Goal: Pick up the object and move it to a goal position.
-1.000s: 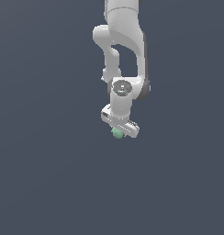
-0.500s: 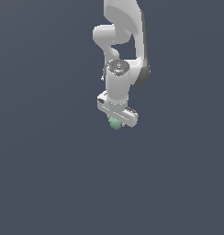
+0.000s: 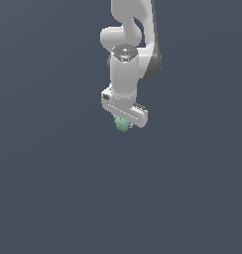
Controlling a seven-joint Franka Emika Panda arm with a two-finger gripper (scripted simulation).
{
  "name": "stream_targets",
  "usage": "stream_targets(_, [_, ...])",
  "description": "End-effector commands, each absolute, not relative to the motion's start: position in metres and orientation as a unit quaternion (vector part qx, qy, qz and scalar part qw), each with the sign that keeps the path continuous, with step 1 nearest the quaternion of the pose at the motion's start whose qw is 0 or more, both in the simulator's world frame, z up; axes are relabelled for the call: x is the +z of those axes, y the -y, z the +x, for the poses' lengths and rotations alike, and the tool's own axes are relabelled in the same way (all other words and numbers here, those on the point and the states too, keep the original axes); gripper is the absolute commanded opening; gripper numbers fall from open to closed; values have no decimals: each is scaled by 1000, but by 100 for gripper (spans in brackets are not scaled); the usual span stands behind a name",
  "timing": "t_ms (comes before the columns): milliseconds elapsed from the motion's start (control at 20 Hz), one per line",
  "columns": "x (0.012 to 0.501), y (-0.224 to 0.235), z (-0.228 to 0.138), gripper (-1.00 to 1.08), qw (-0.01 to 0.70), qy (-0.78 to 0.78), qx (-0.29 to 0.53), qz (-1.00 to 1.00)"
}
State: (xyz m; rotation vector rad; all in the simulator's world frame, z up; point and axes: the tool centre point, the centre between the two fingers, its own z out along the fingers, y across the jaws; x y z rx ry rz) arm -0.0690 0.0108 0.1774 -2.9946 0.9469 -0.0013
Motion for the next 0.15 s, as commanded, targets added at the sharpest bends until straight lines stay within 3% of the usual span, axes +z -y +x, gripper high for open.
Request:
stream_targets(0, [183,-10,-71,-100,0,-301,0,-954])
stream_targets(100, [184,-9,-71,-100,0,-301,0,-954])
